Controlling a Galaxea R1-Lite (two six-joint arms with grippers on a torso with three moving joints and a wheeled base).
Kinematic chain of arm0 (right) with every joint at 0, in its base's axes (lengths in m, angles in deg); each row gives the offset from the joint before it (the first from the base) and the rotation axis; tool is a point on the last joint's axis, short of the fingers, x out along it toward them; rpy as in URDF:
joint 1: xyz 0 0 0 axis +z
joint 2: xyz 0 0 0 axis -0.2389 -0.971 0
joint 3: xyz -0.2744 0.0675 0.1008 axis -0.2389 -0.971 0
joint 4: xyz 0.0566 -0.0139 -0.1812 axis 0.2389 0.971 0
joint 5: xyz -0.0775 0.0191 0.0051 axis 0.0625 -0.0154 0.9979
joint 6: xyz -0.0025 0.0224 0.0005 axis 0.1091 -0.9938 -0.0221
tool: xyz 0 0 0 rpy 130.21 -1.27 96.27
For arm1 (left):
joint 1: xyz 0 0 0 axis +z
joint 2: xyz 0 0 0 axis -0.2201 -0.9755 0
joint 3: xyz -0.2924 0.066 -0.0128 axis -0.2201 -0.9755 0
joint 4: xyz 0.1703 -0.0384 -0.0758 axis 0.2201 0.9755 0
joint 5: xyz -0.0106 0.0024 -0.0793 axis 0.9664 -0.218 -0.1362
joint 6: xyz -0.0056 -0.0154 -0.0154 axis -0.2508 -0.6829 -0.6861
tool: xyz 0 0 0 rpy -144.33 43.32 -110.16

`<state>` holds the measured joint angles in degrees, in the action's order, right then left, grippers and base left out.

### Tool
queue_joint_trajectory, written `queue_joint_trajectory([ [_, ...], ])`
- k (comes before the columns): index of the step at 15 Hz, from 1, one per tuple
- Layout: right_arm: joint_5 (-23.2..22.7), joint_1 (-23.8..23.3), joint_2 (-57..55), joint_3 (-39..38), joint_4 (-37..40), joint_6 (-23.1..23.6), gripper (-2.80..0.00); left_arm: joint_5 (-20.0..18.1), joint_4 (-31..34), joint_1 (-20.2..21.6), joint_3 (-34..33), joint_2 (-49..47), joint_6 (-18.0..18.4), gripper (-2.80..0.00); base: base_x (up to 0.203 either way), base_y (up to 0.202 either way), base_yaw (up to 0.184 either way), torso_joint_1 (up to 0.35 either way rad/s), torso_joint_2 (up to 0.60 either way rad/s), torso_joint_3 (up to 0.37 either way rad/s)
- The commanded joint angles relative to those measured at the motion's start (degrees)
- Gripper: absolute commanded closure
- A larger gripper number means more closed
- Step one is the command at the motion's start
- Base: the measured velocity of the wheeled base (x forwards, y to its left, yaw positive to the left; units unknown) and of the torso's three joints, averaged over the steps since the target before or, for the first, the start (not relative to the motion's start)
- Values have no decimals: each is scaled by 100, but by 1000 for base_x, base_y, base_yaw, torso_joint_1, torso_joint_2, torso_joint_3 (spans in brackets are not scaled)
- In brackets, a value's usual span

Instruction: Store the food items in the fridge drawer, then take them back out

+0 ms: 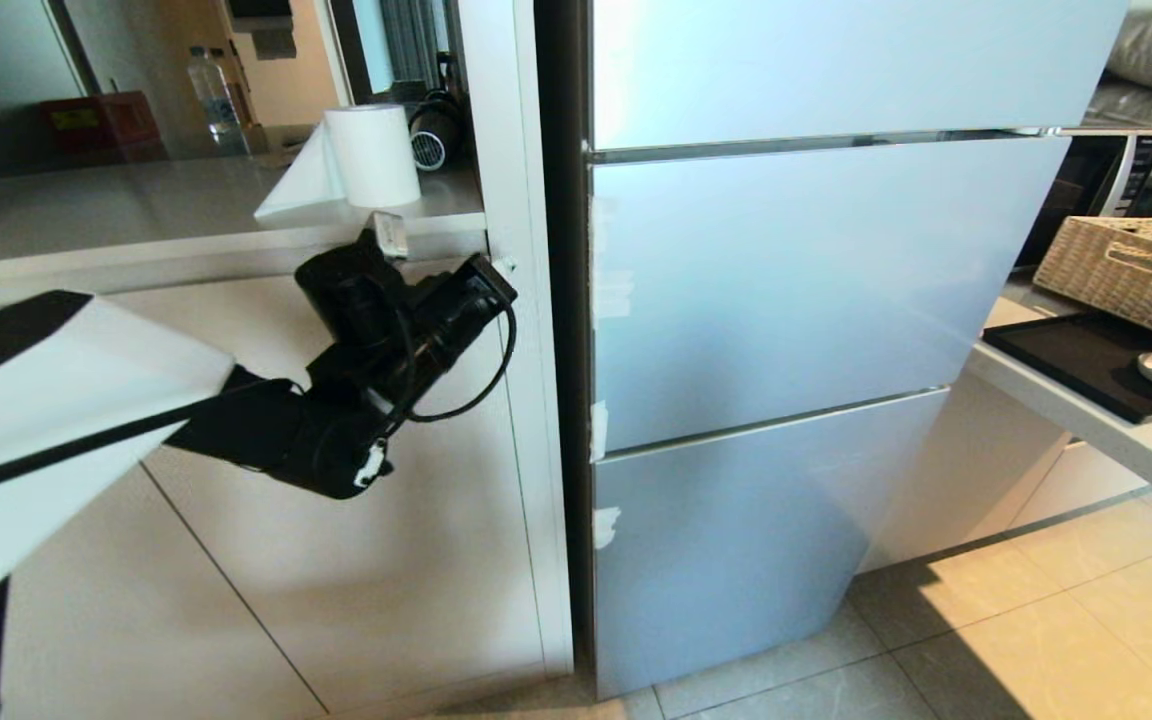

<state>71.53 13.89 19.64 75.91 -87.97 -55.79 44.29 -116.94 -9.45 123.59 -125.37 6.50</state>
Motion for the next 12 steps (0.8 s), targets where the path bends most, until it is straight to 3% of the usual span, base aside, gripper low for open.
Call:
queue_joint_trajectory([
  [1,1,1,0,0,0,-1,0,164,-138,-90,292,-405,-15,0,0,0,0,0,0,0],
  [7,1,1,-9,0,0,-1,0,-65,-600,-308,1015,-1010,-34,0,0,0,0,0,0,0],
  [12,1,1,0,0,0,-1,0,-66,-591,-359,1494,-1240,-19,0,0,0,0,0,0,0],
])
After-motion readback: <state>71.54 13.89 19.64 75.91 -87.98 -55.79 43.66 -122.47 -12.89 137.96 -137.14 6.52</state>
